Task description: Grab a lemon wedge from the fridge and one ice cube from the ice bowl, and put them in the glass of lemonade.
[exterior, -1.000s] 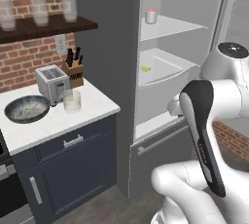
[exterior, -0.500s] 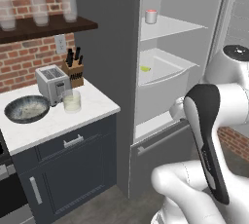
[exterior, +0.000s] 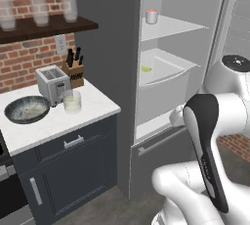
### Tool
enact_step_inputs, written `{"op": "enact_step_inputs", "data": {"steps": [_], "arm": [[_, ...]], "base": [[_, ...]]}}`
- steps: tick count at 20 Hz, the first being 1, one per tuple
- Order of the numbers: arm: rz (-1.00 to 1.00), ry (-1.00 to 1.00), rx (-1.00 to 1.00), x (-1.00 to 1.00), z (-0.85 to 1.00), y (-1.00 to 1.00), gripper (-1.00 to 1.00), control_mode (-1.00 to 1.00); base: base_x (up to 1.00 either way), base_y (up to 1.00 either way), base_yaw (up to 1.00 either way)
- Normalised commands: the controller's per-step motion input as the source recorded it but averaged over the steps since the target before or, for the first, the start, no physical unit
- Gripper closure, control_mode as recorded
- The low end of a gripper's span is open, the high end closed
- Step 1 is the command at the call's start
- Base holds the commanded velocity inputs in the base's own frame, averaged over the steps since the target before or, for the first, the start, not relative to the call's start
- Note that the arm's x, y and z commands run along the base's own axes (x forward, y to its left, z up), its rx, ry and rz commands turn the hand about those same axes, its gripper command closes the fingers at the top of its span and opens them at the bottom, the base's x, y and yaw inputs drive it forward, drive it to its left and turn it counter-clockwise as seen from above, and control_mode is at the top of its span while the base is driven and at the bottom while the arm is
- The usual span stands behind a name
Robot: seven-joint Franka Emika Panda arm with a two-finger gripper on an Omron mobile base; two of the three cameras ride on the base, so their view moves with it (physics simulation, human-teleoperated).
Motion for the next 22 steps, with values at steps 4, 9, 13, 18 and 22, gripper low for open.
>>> {"op": "enact_step_inputs", "data": {"steps": [4,9,13,18,22], "arm": [[0.0,-0.03,0.0,0.0,-0.1,0.0,-1.0,-1.0],[0.0,-0.02,0.0,0.0,-0.1,0.0,-1.0,-1.0],[0.0,0.0,0.0,0.0,-0.08,0.0,-1.0,-1.0],[0.0,0.0,0.0,0.0,-0.08,-0.01,-1.0,-1.0],[0.02,0.0,0.0,0.02,-0.11,-0.08,-1.0,1.0]], "base": [[0.0,0.0,0.0],[0.0,0.0,0.0],[0.0,0.0,0.0],[0.0,0.0,0.0],[0.01,-0.03,0.01]]}}
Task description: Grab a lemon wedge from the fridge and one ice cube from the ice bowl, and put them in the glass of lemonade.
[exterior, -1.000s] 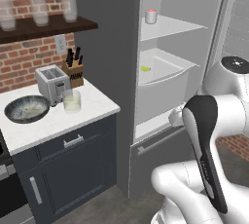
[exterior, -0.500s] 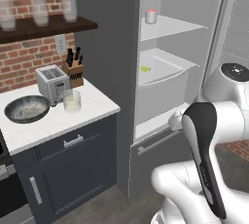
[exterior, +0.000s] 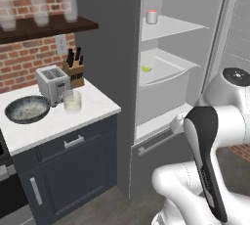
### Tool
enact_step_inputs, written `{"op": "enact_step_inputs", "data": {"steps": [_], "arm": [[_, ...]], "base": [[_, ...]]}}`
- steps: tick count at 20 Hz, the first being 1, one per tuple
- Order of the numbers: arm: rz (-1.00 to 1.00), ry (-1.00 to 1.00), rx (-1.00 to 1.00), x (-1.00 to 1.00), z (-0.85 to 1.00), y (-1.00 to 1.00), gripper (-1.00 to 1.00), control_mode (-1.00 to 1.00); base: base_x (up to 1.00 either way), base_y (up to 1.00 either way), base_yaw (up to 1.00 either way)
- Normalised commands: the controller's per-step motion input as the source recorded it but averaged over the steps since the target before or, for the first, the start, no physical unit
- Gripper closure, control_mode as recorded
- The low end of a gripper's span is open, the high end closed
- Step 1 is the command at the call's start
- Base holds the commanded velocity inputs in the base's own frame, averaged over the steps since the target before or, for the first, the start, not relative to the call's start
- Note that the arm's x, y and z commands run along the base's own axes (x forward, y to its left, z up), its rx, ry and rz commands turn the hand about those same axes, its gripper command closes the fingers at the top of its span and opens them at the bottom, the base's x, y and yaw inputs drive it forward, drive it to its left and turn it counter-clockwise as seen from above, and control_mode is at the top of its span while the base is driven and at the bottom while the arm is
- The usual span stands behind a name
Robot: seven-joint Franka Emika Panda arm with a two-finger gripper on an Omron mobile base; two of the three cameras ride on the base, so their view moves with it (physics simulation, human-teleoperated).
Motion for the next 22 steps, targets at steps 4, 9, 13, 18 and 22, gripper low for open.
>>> {"op": "enact_step_inputs", "data": {"steps": [4,9,13,18,22], "arm": [[0.0,0.0,0.0,0.0,0.0,0.0,-1.0,1.0],[0.0,0.0,0.0,0.0,0.0,0.0,-1.0,1.0],[0.0,0.0,0.0,0.0,0.0,0.0,-1.0,1.0],[0.0,0.0,0.0,0.0,0.0,0.0,-1.0,1.0],[0.0,0.0,0.0,0.0,0.0,0.0,-1.0,1.0]], "base": [[0.04,-0.28,0.09],[0.29,-0.62,0.23],[0.61,-0.79,0.31],[0.62,-0.8,0.26],[0.72,-0.47,0.23]]}}
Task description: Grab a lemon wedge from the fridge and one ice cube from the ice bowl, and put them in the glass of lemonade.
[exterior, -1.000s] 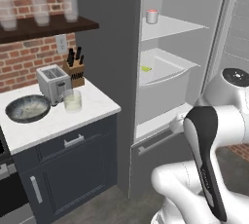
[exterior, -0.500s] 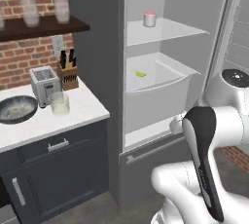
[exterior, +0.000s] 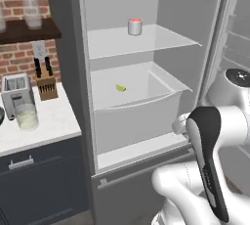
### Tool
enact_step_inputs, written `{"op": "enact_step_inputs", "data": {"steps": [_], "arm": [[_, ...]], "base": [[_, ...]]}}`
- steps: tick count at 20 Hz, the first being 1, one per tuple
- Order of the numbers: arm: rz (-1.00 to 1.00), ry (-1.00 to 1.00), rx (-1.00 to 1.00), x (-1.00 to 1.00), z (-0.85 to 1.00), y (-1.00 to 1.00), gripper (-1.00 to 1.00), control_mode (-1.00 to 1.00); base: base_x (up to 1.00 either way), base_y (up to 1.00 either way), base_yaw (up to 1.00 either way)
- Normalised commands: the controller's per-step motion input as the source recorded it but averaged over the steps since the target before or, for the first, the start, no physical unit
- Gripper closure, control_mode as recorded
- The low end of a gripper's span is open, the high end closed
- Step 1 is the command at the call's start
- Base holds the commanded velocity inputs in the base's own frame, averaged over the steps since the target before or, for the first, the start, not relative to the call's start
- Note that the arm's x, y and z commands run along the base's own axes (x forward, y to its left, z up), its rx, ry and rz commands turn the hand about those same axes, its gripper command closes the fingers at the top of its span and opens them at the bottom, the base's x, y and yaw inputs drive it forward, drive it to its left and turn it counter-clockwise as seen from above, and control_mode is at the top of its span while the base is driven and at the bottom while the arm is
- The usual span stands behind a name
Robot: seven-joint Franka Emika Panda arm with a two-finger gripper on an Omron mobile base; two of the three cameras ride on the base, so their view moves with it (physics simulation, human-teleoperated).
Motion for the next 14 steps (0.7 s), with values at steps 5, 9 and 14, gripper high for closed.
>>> {"op": "enact_step_inputs", "data": {"steps": [5,9,14], "arm": [[0.0,0.0,0.0,0.0,0.0,0.0,-1.0,1.0],[0.0,0.0,0.0,0.0,0.0,0.0,-1.0,1.0],[0.0,0.0,0.0,0.0,0.0,0.0,-1.0,1.0]], "base": [[0.62,-0.06,0.17],[0.11,-0.03,0.2],[0.08,-0.02,0.21]]}}
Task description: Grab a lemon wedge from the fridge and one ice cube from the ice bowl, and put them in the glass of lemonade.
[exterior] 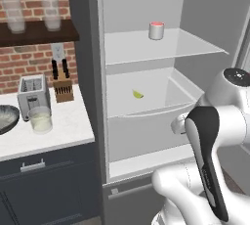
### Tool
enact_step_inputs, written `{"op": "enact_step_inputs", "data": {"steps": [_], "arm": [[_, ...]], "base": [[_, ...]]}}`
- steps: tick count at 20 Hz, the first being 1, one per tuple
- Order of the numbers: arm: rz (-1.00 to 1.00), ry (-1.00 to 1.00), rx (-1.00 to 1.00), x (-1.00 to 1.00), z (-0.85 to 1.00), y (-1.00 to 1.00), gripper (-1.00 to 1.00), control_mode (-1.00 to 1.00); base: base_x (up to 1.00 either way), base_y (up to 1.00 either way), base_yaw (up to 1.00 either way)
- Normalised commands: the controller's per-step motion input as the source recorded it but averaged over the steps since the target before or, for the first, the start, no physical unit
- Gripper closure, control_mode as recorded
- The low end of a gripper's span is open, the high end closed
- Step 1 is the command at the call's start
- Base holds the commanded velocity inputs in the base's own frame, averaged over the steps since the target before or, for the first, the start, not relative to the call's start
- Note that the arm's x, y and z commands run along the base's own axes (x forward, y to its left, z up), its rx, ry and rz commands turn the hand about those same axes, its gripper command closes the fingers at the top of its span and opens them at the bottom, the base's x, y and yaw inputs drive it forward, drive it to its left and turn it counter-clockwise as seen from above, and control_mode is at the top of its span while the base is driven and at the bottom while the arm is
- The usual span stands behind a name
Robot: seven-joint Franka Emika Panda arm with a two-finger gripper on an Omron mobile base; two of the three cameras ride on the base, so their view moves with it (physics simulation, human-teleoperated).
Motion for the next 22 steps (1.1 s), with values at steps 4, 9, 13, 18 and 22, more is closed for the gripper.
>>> {"op": "enact_step_inputs", "data": {"steps": [4,9,13,18,22], "arm": [[0.0,0.0,0.0,0.0,0.0,0.0,-1.0,1.0],[0.0,0.0,0.0,0.0,0.0,0.0,-1.0,1.0],[0.0,0.0,0.0,0.0,0.0,0.0,-1.0,1.0],[0.0,-0.05,0.0,0.05,-0.02,0.0,-1.0,-1.0],[0.0,-0.05,0.0,0.51,0.0,0.04,-1.0,-1.0]], "base": [[0.48,-0.22,0.2],[0.34,-0.34,0.15],[0.05,-0.04,0.03],[0.0,0.0,0.0],[0.0,0.0,0.0]]}}
